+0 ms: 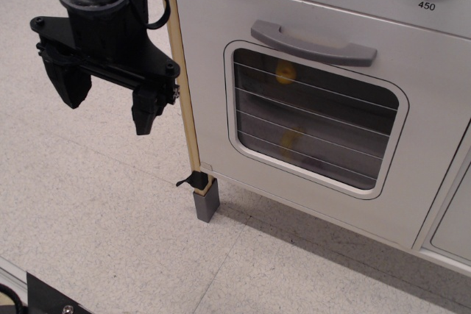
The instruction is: Open oven
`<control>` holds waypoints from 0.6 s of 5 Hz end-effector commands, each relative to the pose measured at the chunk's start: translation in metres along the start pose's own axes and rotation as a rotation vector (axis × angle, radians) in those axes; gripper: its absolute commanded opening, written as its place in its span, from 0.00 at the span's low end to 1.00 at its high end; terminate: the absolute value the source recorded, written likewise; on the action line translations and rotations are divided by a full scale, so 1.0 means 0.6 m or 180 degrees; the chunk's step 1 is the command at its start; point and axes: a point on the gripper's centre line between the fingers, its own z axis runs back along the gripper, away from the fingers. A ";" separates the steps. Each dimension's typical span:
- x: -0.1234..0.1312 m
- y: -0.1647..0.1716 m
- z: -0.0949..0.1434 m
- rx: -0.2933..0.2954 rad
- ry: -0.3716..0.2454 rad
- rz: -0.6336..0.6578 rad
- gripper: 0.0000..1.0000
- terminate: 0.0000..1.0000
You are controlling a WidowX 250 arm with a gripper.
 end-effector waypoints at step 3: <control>0.080 -0.054 0.001 -0.0229 0.0028 0.1667 1.00 0.00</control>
